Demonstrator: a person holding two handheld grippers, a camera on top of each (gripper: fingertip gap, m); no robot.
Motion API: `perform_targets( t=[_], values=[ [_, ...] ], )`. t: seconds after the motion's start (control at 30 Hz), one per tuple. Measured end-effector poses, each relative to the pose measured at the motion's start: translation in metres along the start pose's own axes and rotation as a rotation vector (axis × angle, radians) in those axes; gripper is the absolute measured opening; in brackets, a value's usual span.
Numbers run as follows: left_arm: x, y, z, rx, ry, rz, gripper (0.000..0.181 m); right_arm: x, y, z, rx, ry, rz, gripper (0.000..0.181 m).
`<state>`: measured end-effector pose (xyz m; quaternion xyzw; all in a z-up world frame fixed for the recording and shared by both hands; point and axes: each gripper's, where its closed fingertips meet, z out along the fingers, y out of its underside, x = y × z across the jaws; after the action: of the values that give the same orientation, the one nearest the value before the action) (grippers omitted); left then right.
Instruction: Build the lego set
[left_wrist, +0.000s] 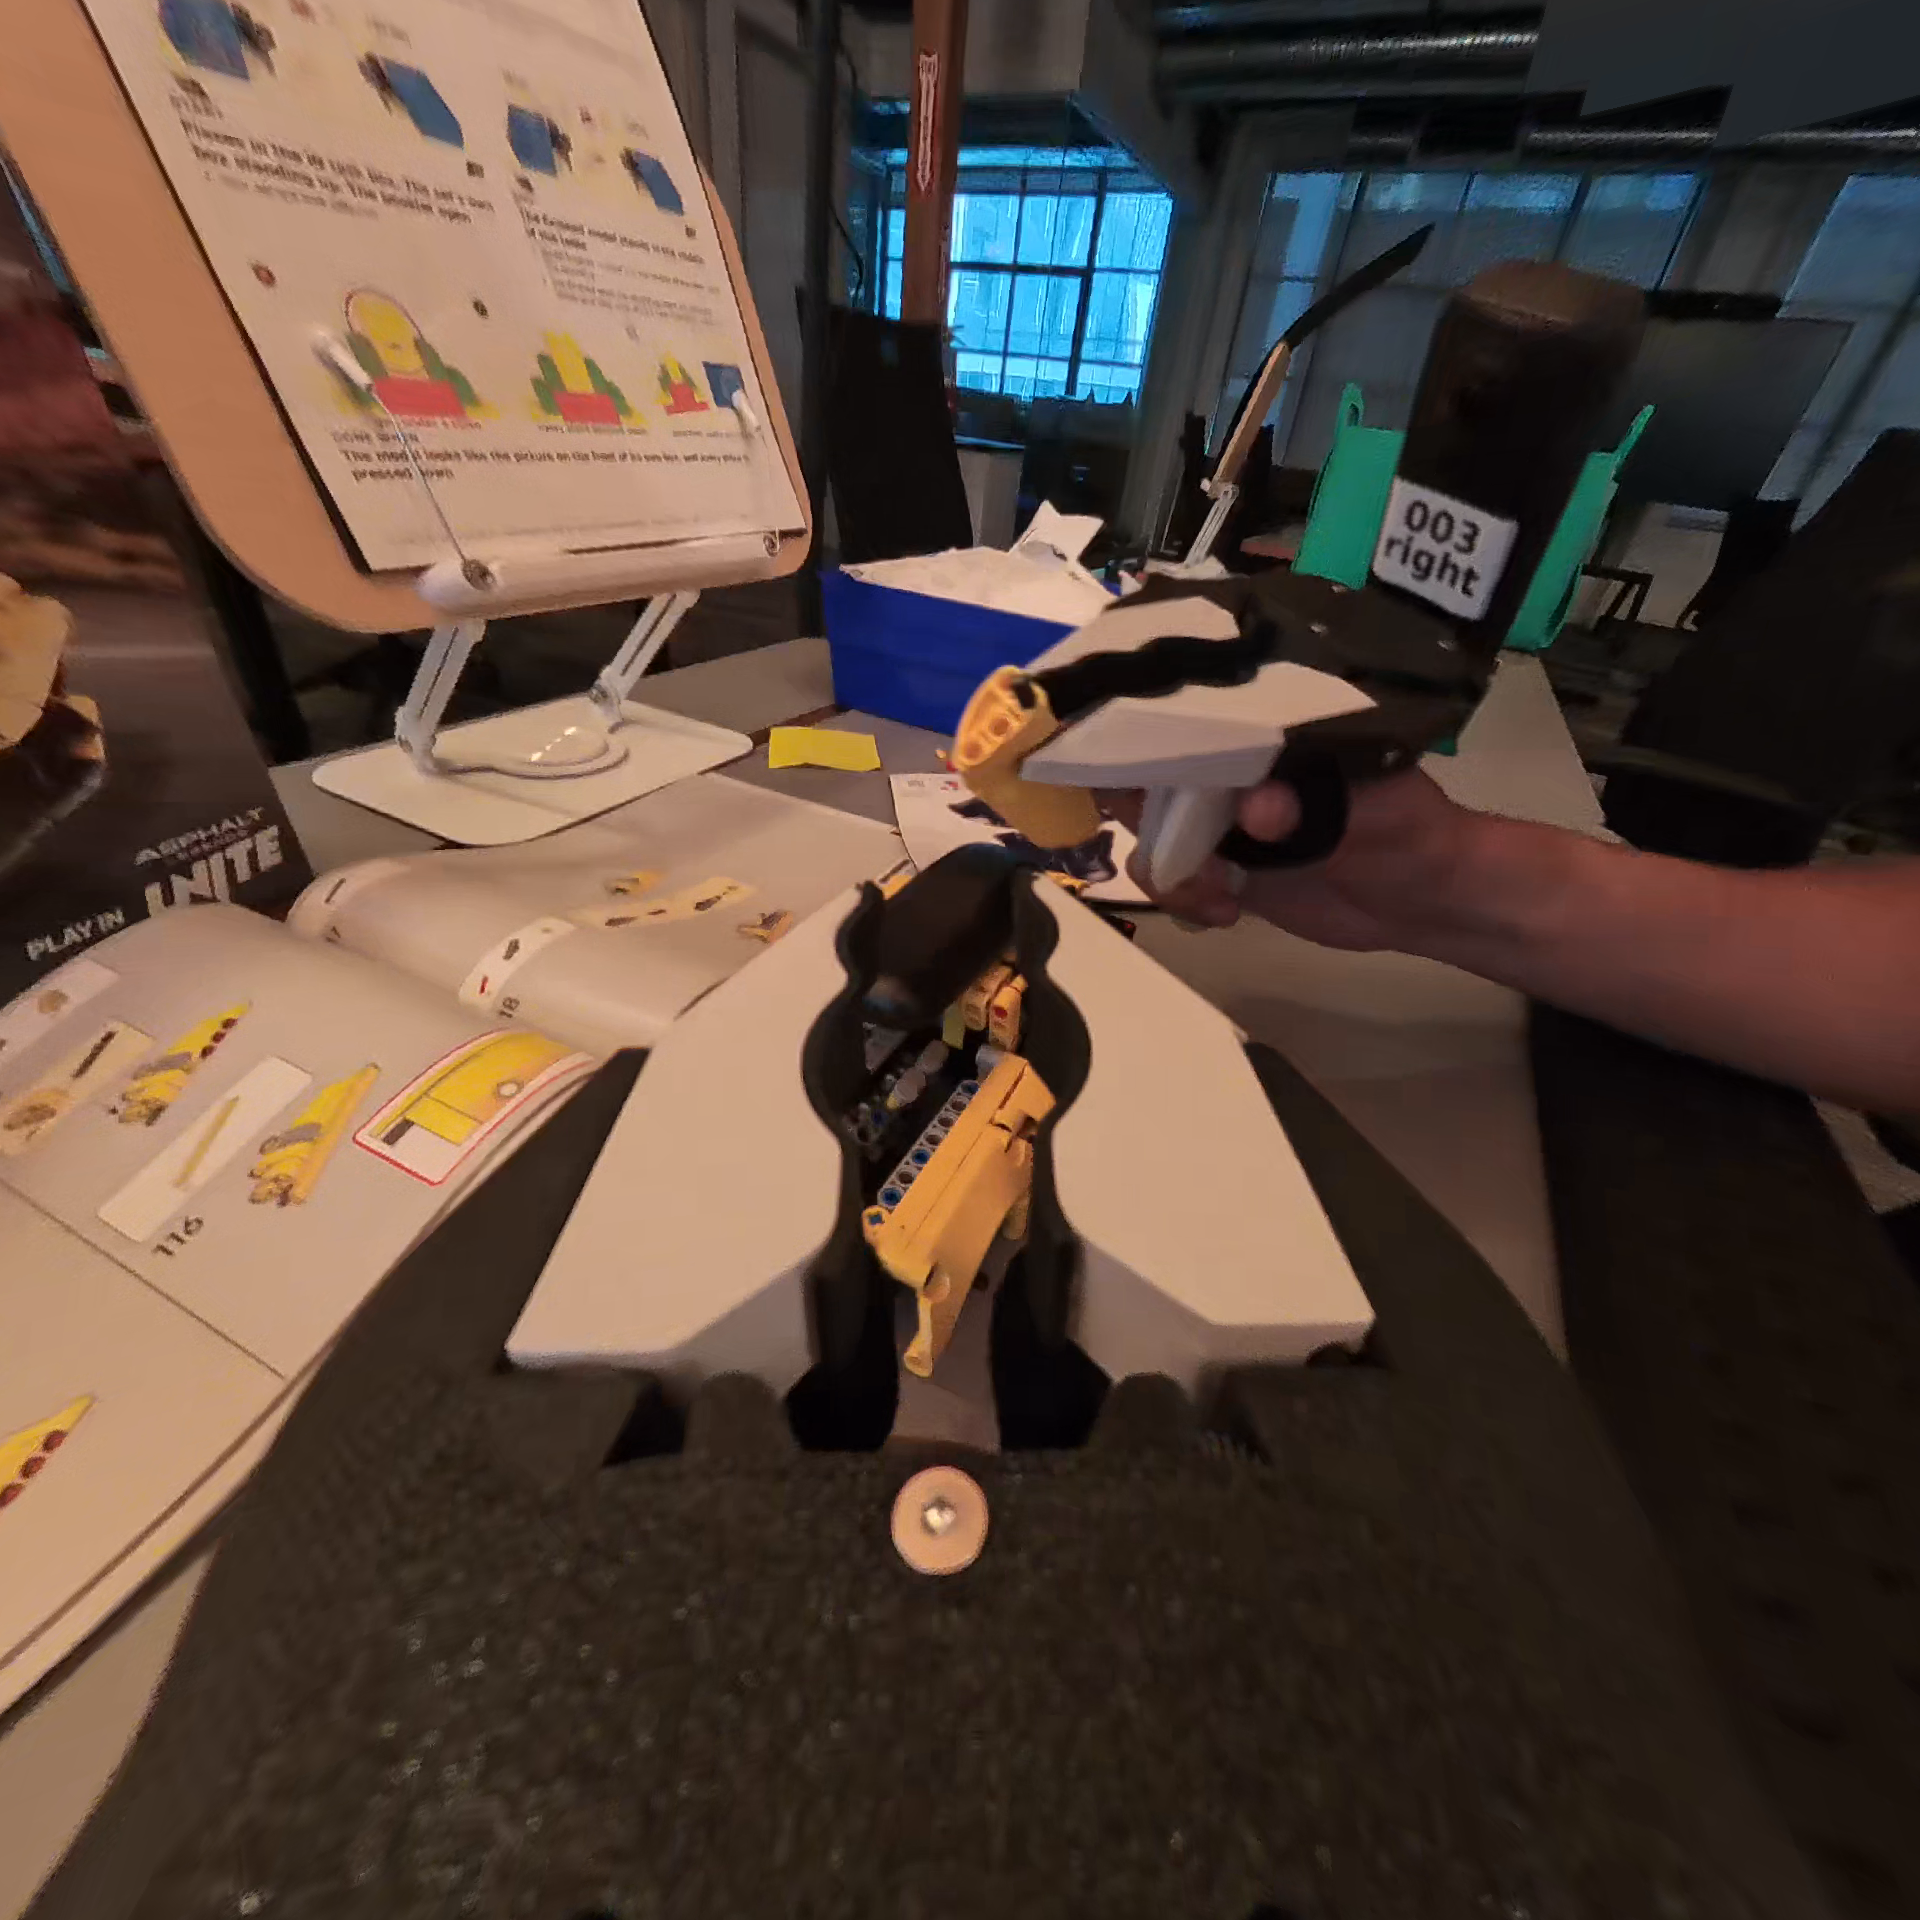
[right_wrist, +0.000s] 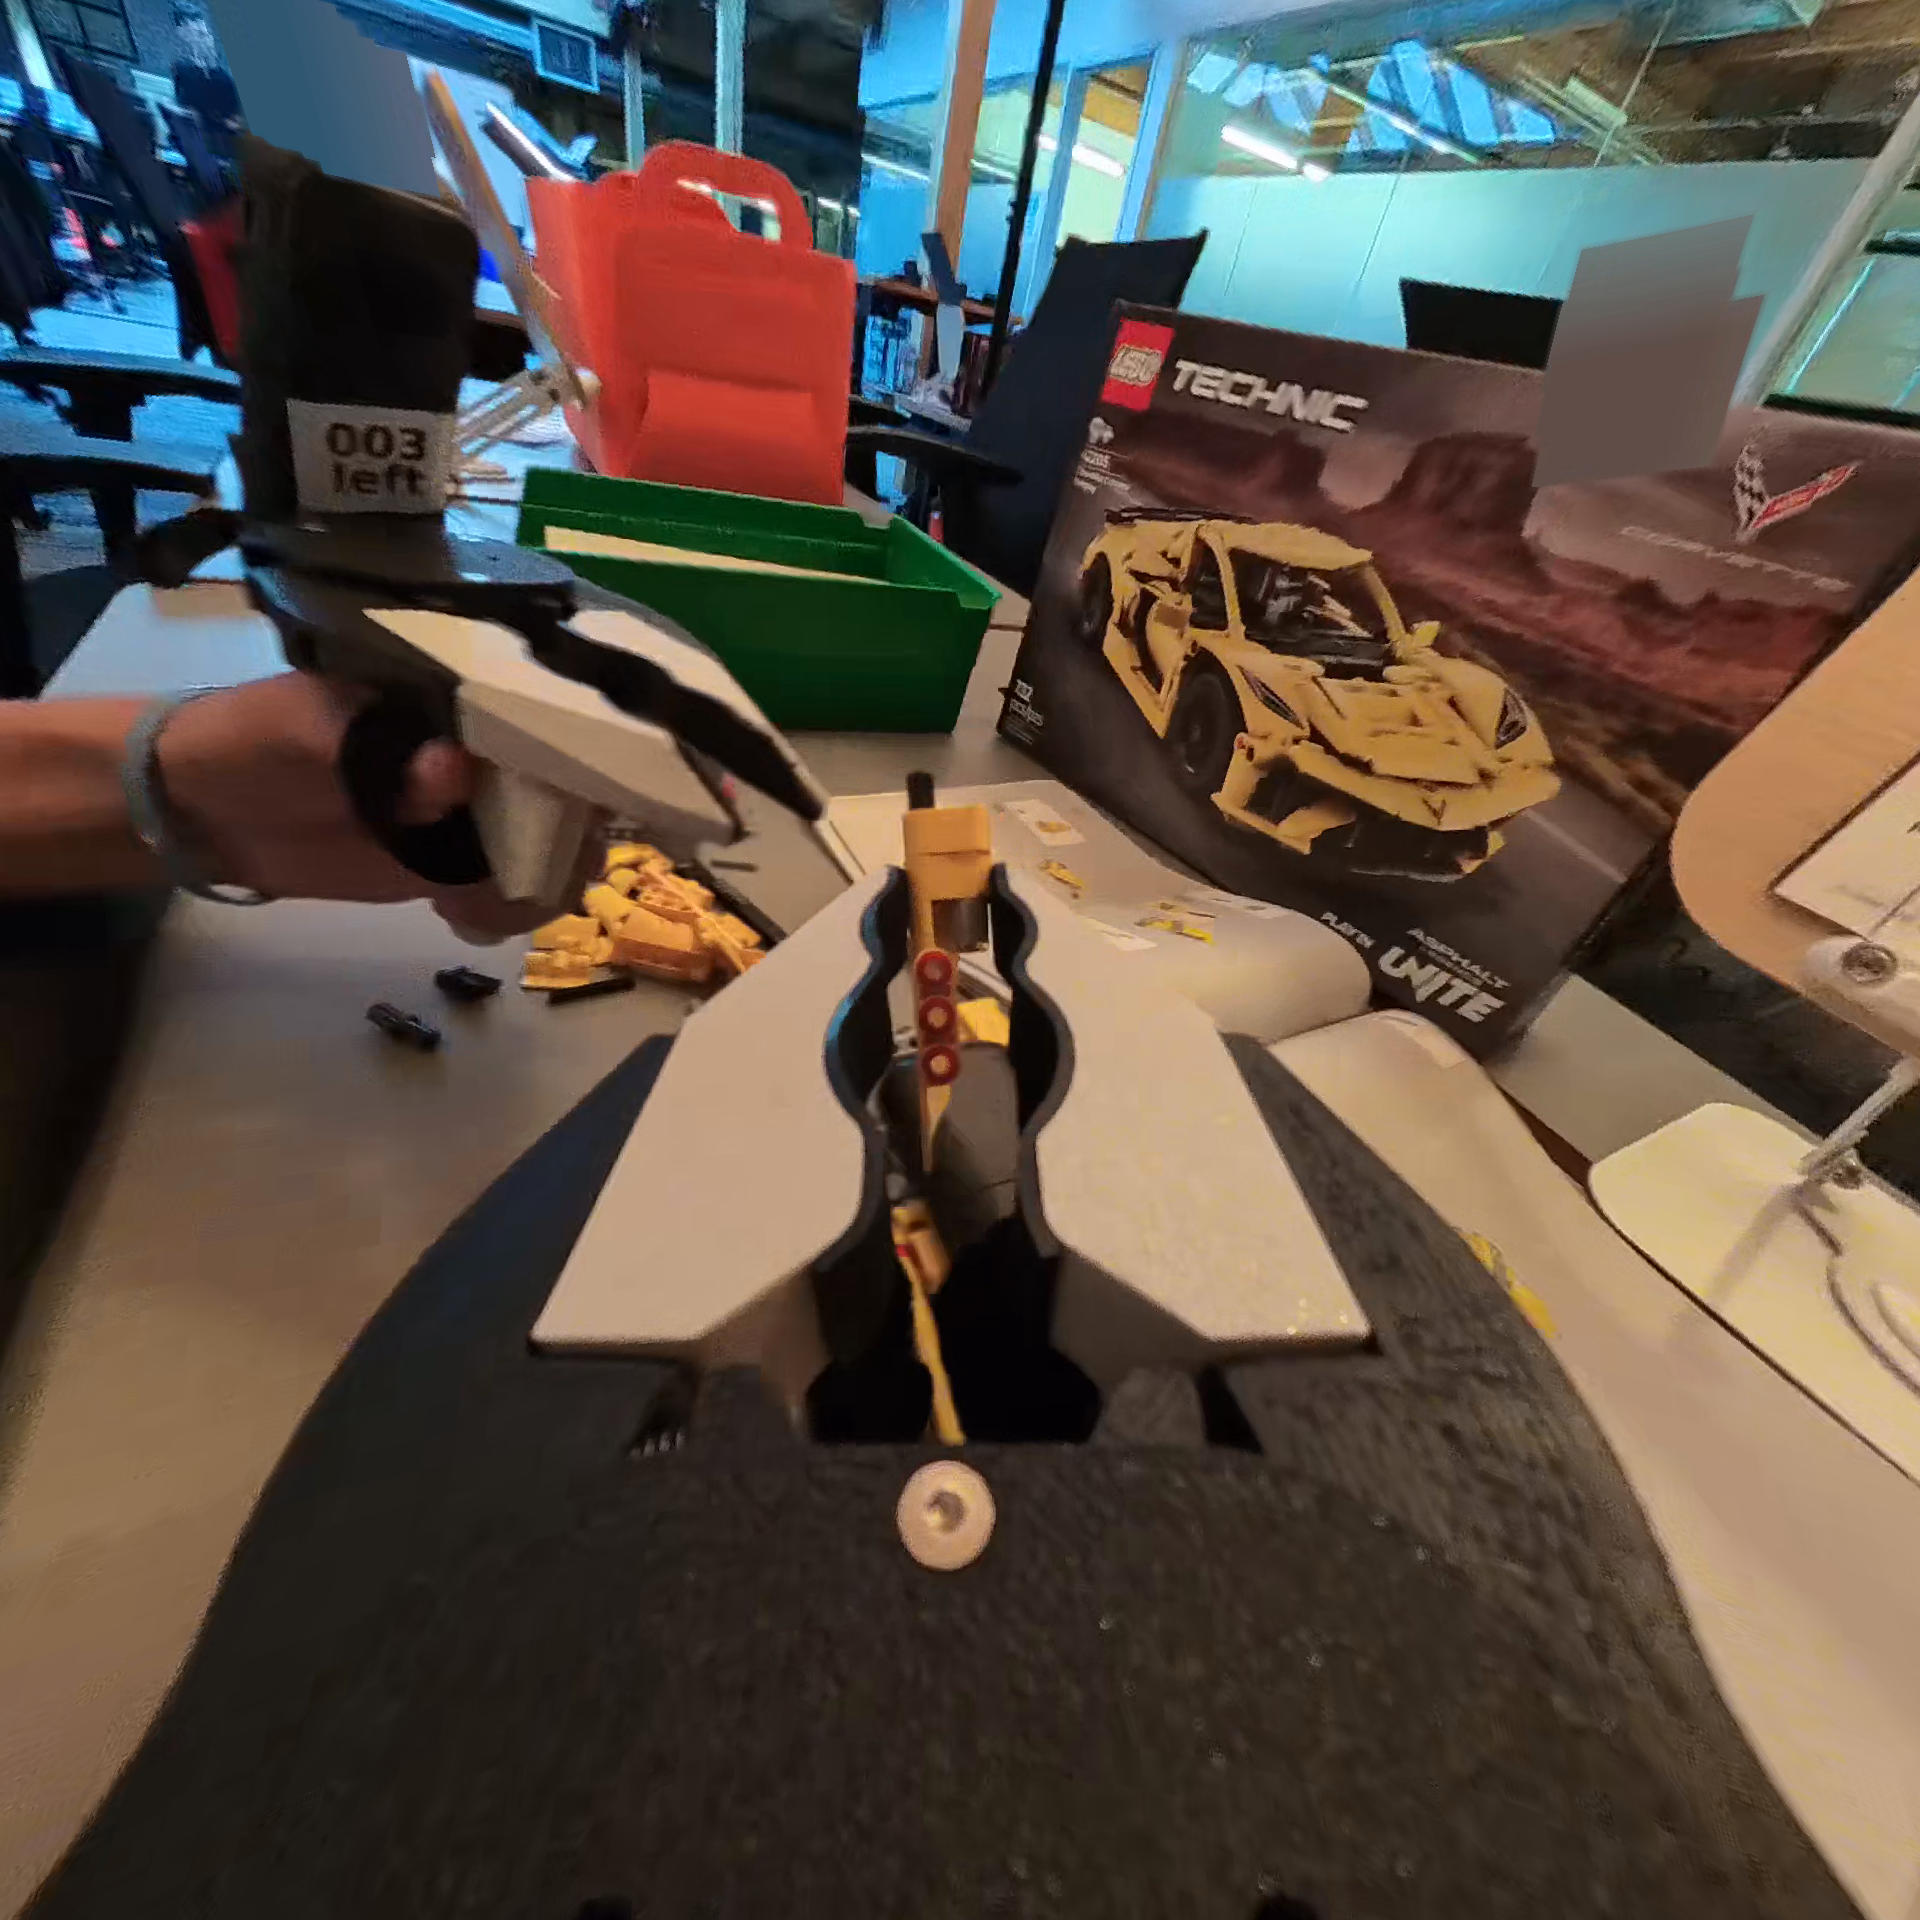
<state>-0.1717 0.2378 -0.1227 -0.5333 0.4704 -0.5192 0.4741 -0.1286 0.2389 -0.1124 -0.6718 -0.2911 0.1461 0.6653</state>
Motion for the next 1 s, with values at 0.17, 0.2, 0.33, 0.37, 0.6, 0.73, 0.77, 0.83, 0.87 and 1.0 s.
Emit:
perform_targets(
  t=[0.17,0.2,0.33,0.37,0.6,0.73,0.77,0.83,0.87,1.0],
  values=[
    [0.017,-0.017,0.003,0.082,0.099,0.010,0.025,-0.030,-0.031,-0.012,0.248,-0.115,-0.095,0.014],
    [0.023,-0.020,0.004,0.100,0.127,0.008,0.025,-0.032,-0.040,-0.017,0.308,-0.127,-0.089,0.013],
    [0.038,-0.016,0.003,0.101,0.177,0.031,0.025,-0.042,-0.059,-0.031,0.415,-0.147,-0.141,0.013],
    [0.041,-0.016,0.002,0.098,0.183,0.040,0.025,-0.044,-0.060,-0.033,0.421,-0.128,-0.204,0.013],
    [0.055,-0.028,-0.009,0.149,0.204,0.090,0.025,-0.065,-0.055,-0.030,0.374,-0.124,-0.410,0.014],
    [0.043,-0.025,-0.011,0.139,0.156,0.074,0.024,-0.065,-0.051,-0.026,0.352,-0.117,-0.422,0.014],
    [0.037,-0.026,-0.012,0.137,0.131,0.071,0.024,-0.063,-0.049,-0.024,0.340,-0.104,-0.432,0.013],
    [0.022,-0.024,-0.014,0.120,0.063,0.060,0.024,-0.060,-0.045,-0.022,0.312,-0.081,-0.449,0.013],
    [0.012,-0.021,-0.015,0.105,0.012,0.052,0.023,-0.055,-0.044,-0.021,0.292,-0.049,-0.460,0.013],
    [-0.041,0.007,-0.019,-0.040,-0.235,-0.004,0.023,-0.028,-0.034,-0.018,0.183,0.113,-0.566,0.013]
  ],
)
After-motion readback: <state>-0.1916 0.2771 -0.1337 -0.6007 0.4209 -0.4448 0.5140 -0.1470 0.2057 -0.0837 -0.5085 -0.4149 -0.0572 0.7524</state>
